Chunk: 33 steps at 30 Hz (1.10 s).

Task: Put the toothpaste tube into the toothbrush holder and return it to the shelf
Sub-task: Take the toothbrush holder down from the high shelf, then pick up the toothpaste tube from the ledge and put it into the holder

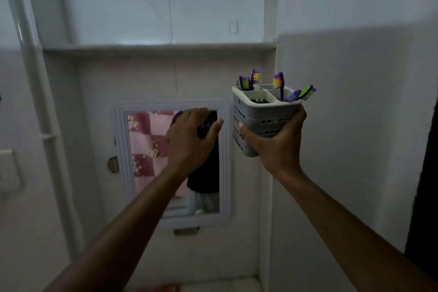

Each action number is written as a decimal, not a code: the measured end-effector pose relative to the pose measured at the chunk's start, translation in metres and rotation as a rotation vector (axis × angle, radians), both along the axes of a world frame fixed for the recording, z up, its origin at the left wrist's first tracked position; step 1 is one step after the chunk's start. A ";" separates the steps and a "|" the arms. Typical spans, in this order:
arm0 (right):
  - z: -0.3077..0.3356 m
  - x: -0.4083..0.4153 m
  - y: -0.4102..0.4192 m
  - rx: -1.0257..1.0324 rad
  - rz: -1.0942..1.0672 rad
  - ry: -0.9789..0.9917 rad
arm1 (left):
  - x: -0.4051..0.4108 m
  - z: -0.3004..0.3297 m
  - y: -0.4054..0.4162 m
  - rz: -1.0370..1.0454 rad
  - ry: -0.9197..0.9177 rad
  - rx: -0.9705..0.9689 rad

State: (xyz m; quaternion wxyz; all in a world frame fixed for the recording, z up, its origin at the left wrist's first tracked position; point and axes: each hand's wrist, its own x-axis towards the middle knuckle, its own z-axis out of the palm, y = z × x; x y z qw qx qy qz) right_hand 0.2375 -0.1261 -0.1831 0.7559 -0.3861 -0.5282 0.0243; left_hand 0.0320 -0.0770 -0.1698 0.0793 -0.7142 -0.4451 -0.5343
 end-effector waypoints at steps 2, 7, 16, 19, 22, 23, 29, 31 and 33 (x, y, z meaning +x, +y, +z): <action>-0.038 0.002 -0.008 -0.060 0.037 0.005 | -0.003 -0.039 -0.009 -0.016 0.008 -0.054; -0.135 0.008 -0.027 -0.237 0.108 0.025 | -0.009 -0.138 -0.051 0.001 -0.069 -0.244; -0.290 0.003 -0.070 -0.644 0.146 0.001 | -0.062 -0.295 -0.105 0.078 -0.184 -0.644; -0.333 -0.003 -0.083 -0.727 0.139 -0.004 | -0.088 -0.342 -0.110 0.061 -0.192 -0.741; -0.371 -0.015 -0.090 -0.858 0.055 -0.043 | -0.118 -0.389 -0.101 0.092 -0.148 -0.839; -0.382 -0.021 -0.092 -0.918 0.025 -0.045 | -0.129 -0.404 -0.096 0.117 -0.125 -0.889; -0.415 -0.050 -0.091 -1.101 -0.004 0.019 | -0.182 -0.471 -0.058 0.109 0.325 -1.020; -0.424 -0.057 -0.090 -1.099 -0.010 0.078 | -0.195 -0.488 -0.045 0.059 0.575 -1.018; -0.436 -0.063 -0.088 -1.108 -0.024 0.115 | -0.203 -0.499 -0.034 0.030 0.752 -1.007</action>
